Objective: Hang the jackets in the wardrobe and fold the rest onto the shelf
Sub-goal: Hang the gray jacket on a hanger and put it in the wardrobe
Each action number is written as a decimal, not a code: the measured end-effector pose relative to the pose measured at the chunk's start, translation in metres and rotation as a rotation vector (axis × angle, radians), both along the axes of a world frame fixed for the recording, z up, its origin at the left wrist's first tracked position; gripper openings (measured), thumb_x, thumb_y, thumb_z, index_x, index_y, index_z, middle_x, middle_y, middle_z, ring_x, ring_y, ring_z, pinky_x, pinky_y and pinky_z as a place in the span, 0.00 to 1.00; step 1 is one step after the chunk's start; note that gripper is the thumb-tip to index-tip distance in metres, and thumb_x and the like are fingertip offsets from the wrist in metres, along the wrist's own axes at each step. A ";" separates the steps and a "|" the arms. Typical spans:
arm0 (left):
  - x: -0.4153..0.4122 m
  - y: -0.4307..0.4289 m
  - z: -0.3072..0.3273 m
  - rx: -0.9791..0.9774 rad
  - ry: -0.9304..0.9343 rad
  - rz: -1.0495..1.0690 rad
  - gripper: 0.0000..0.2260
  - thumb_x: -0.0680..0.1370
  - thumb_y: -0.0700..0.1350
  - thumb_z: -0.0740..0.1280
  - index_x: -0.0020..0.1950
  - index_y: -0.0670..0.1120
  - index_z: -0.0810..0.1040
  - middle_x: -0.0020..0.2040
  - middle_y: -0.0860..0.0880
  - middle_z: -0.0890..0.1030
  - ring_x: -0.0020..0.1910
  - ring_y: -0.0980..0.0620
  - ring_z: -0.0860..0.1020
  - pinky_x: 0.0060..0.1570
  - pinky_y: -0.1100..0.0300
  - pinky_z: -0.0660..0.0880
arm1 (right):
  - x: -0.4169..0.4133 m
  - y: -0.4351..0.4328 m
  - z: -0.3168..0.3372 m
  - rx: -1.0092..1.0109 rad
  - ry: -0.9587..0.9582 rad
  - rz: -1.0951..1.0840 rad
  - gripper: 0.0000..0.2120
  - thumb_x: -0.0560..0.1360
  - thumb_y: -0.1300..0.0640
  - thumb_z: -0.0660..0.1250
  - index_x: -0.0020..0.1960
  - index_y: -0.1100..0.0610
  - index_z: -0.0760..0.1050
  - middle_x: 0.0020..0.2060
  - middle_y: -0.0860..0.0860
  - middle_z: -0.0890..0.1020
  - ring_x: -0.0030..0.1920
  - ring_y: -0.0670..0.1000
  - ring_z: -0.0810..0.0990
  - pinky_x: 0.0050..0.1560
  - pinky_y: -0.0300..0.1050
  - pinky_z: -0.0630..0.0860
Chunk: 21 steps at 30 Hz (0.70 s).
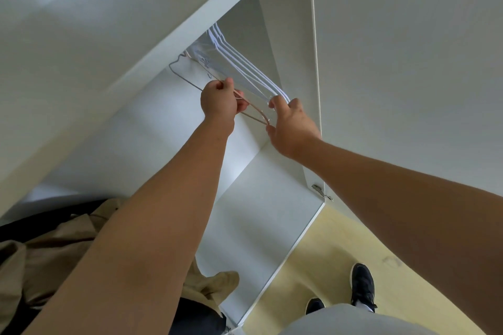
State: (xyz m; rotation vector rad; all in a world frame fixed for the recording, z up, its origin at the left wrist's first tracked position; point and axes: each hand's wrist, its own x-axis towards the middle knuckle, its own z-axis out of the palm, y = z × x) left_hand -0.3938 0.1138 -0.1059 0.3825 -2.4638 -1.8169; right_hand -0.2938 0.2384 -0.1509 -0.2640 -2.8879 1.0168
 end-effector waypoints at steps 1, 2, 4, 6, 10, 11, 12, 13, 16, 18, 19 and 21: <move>0.002 0.000 0.002 0.013 0.007 0.003 0.12 0.84 0.47 0.62 0.42 0.46 0.76 0.39 0.45 0.83 0.27 0.52 0.83 0.32 0.59 0.81 | 0.003 -0.001 0.000 0.021 0.033 0.001 0.19 0.81 0.54 0.64 0.69 0.49 0.62 0.60 0.57 0.67 0.44 0.58 0.77 0.39 0.49 0.72; 0.003 -0.001 0.003 0.027 0.013 0.003 0.12 0.84 0.46 0.62 0.43 0.44 0.77 0.38 0.45 0.83 0.27 0.51 0.83 0.31 0.60 0.81 | 0.005 -0.001 0.000 0.031 0.057 0.005 0.19 0.81 0.55 0.63 0.69 0.48 0.62 0.61 0.56 0.67 0.44 0.57 0.76 0.39 0.48 0.72; 0.009 -0.002 0.005 0.041 0.024 0.003 0.12 0.84 0.46 0.62 0.45 0.42 0.77 0.38 0.45 0.84 0.28 0.49 0.83 0.30 0.60 0.80 | 0.010 -0.003 0.002 0.020 0.074 0.043 0.18 0.81 0.54 0.63 0.69 0.48 0.64 0.62 0.56 0.68 0.46 0.57 0.75 0.42 0.50 0.75; 0.016 -0.004 0.006 0.033 0.032 -0.002 0.11 0.84 0.46 0.62 0.45 0.43 0.77 0.40 0.44 0.84 0.31 0.48 0.84 0.32 0.59 0.81 | 0.014 -0.005 0.005 -0.020 0.061 0.108 0.18 0.81 0.53 0.63 0.69 0.50 0.66 0.62 0.56 0.73 0.51 0.59 0.78 0.50 0.55 0.79; 0.035 -0.005 0.012 0.056 0.043 -0.036 0.09 0.84 0.46 0.63 0.45 0.45 0.77 0.41 0.43 0.84 0.35 0.45 0.85 0.35 0.56 0.83 | 0.024 -0.011 0.009 -0.084 0.074 0.110 0.12 0.84 0.53 0.57 0.65 0.54 0.71 0.51 0.57 0.81 0.45 0.59 0.80 0.48 0.54 0.80; 0.042 -0.003 0.013 0.083 0.041 -0.044 0.09 0.83 0.45 0.64 0.46 0.44 0.77 0.40 0.43 0.84 0.33 0.46 0.85 0.34 0.57 0.82 | 0.027 -0.010 0.009 -0.087 0.077 0.098 0.11 0.84 0.54 0.57 0.64 0.54 0.72 0.50 0.57 0.81 0.44 0.60 0.80 0.46 0.52 0.80; 0.049 -0.002 0.014 0.114 0.034 -0.060 0.08 0.83 0.45 0.64 0.47 0.43 0.77 0.40 0.43 0.84 0.33 0.45 0.85 0.33 0.58 0.81 | 0.031 -0.008 0.008 -0.084 0.075 0.087 0.10 0.84 0.55 0.57 0.63 0.54 0.73 0.49 0.58 0.81 0.42 0.60 0.79 0.44 0.50 0.78; 0.057 -0.001 0.014 0.144 0.020 -0.089 0.07 0.83 0.45 0.65 0.49 0.42 0.77 0.40 0.42 0.84 0.34 0.44 0.85 0.33 0.58 0.81 | 0.036 -0.005 0.006 -0.071 0.063 0.075 0.09 0.83 0.57 0.58 0.61 0.53 0.74 0.47 0.58 0.81 0.40 0.60 0.78 0.41 0.47 0.76; 0.080 -0.001 0.013 0.190 -0.032 -0.217 0.06 0.81 0.43 0.69 0.48 0.40 0.78 0.41 0.41 0.85 0.39 0.40 0.86 0.40 0.52 0.84 | 0.058 0.009 -0.003 -0.028 0.001 0.020 0.07 0.81 0.60 0.60 0.54 0.52 0.75 0.44 0.57 0.80 0.37 0.59 0.76 0.38 0.44 0.69; 0.094 -0.003 0.014 0.217 -0.050 -0.277 0.05 0.79 0.41 0.71 0.48 0.40 0.79 0.39 0.43 0.85 0.41 0.40 0.86 0.45 0.50 0.84 | 0.081 0.023 -0.016 -0.008 -0.054 -0.039 0.08 0.80 0.61 0.59 0.51 0.51 0.75 0.43 0.57 0.80 0.38 0.59 0.77 0.38 0.44 0.71; 0.099 -0.005 0.015 0.242 -0.058 -0.279 0.05 0.78 0.41 0.71 0.48 0.40 0.79 0.38 0.45 0.85 0.42 0.40 0.86 0.45 0.51 0.84 | 0.092 0.029 -0.024 0.004 -0.087 -0.066 0.09 0.79 0.62 0.59 0.50 0.50 0.74 0.43 0.57 0.80 0.38 0.58 0.78 0.38 0.45 0.72; 0.114 0.002 0.007 0.260 -0.121 -0.295 0.05 0.77 0.43 0.71 0.47 0.41 0.80 0.38 0.47 0.86 0.43 0.41 0.87 0.43 0.54 0.84 | 0.126 0.044 -0.042 -0.004 -0.166 -0.142 0.10 0.79 0.63 0.60 0.47 0.48 0.72 0.43 0.55 0.80 0.38 0.54 0.77 0.37 0.44 0.74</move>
